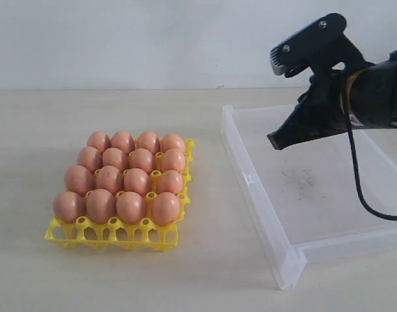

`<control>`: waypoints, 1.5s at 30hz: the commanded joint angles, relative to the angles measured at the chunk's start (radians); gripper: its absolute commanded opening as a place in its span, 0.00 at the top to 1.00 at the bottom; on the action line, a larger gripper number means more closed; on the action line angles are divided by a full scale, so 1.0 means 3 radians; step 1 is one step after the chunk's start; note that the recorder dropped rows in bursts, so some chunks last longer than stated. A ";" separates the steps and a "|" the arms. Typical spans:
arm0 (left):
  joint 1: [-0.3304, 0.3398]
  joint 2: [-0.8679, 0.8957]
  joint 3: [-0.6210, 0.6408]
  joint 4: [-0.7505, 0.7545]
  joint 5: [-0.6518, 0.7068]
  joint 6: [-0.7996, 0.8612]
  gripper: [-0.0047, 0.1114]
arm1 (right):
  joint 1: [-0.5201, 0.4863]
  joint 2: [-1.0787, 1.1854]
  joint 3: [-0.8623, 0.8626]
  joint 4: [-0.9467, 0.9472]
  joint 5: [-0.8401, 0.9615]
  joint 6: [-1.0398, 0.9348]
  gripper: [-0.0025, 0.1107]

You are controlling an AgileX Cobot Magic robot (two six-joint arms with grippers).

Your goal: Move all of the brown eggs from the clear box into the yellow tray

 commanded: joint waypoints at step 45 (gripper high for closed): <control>-0.0006 -0.0008 0.0011 -0.0029 -0.0003 -0.0030 0.93 | -0.1260 -0.3318 0.2272 0.2122 -0.1518 0.0447 0.98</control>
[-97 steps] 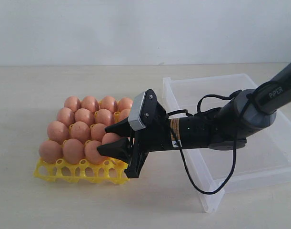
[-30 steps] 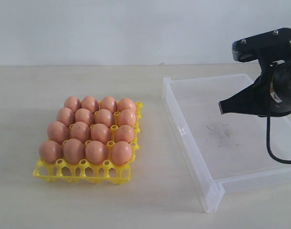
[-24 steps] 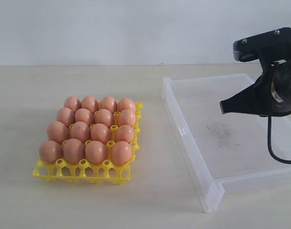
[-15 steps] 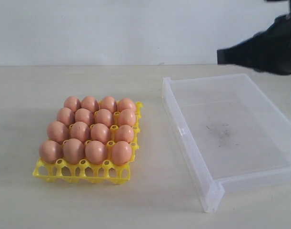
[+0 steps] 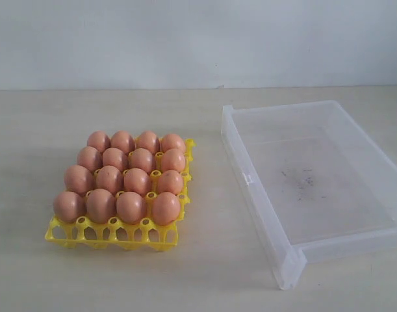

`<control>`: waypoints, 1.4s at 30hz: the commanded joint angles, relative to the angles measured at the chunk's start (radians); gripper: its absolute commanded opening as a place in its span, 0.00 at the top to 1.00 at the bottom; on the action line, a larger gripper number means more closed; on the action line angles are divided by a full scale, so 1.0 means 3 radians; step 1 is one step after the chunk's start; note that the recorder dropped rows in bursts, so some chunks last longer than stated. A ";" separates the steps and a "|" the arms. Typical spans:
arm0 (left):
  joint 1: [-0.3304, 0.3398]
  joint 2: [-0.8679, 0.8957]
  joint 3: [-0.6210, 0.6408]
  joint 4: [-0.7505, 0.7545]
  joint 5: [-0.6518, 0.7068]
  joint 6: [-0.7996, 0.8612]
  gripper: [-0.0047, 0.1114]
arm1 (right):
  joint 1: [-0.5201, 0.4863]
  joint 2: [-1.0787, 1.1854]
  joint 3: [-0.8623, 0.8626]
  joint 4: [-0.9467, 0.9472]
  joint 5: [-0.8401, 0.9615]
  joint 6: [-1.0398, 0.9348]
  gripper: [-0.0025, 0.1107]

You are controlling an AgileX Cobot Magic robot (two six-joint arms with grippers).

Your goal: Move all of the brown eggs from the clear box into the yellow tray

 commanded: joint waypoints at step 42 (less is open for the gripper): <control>-0.0006 -0.0008 0.0011 -0.0029 -0.0009 -0.0030 0.93 | -0.0557 -0.1954 0.0875 0.0409 0.0670 -0.2628 0.98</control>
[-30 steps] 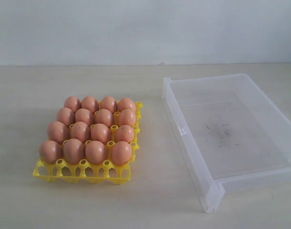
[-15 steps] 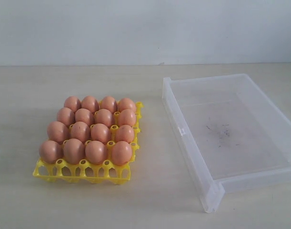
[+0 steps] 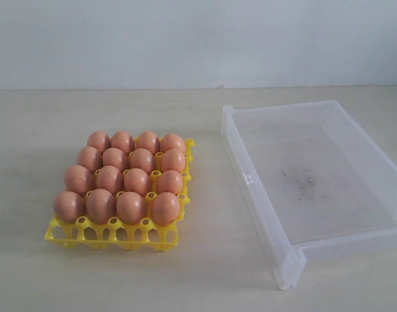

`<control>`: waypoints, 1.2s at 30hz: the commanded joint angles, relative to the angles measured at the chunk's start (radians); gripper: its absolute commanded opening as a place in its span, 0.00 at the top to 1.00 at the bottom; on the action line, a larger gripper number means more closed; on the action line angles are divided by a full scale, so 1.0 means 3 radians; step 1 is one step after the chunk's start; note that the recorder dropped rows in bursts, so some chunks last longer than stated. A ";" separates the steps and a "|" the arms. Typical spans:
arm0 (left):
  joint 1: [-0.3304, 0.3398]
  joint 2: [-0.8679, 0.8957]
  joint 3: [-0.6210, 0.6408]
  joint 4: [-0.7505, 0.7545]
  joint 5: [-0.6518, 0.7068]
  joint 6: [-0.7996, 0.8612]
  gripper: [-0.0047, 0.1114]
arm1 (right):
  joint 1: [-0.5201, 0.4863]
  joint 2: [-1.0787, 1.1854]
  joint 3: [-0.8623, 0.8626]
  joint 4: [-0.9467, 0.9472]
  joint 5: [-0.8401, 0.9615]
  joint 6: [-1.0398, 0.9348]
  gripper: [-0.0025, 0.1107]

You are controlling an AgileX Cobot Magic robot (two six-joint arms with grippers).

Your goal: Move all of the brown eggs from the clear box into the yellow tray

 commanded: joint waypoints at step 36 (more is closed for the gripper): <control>-0.0006 -0.0008 0.0011 -0.0029 -0.0009 -0.0030 0.93 | -0.0007 -0.0019 0.0000 0.0077 -0.0253 -0.0167 0.98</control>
